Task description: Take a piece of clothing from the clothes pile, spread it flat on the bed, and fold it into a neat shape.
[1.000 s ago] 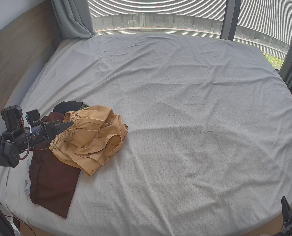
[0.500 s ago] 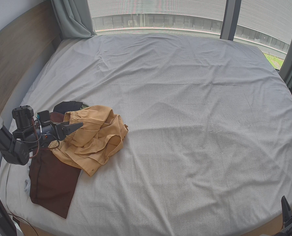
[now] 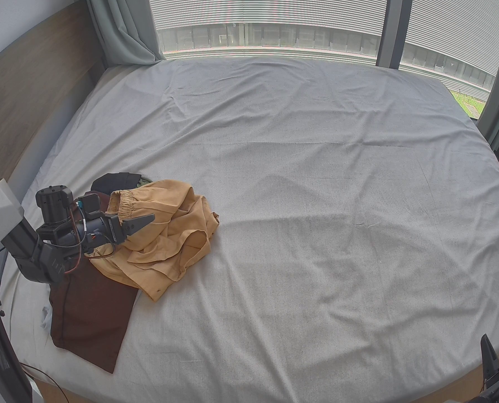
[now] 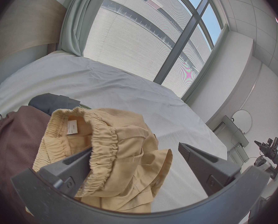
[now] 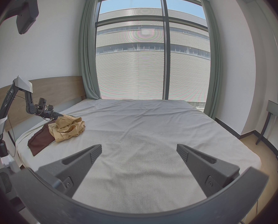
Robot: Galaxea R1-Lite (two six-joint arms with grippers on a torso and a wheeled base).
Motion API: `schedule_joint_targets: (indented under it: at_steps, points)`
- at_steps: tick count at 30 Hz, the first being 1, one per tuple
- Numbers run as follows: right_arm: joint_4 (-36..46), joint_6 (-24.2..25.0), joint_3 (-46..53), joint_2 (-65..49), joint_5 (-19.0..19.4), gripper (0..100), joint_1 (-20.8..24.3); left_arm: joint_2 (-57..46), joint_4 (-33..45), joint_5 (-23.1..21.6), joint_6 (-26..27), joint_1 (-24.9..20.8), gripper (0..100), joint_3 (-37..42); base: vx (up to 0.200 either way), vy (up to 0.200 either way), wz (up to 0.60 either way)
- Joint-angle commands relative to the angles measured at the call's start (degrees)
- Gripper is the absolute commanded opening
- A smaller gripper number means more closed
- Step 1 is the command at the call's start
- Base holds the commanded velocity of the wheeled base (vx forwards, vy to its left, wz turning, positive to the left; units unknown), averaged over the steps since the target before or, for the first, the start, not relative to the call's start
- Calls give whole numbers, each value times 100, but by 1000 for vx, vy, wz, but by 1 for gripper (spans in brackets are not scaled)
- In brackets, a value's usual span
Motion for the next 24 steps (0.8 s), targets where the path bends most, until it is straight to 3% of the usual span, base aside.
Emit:
schedule_joint_targets:
  at_steps: [1, 6, 7, 18, 24]
  points:
    - [-9, -4, 92, -93, 2, 100, 2, 146, -11, 41, 3, -25, 100, -13, 0, 0, 0]
    - [0, -4, 92, -93, 2, 100, 2, 216, -116, 138, -6, -43, 100, -128, 0, 0, 0]
    - [0, -4, 92, -93, 2, 100, 2, 234, -116, 138, -6, -43, 0, -128, 0, 0, 0]
    - [0, 5, 92, -93, -7, 100, 2, 304, -283, 147, -32, -17, 0, -75, 0, 0, 0]
    - [0, 5, 92, -93, -7, 100, 2, -118, -354, 103, -445, -25, 0, 242, 0, 0, 0]
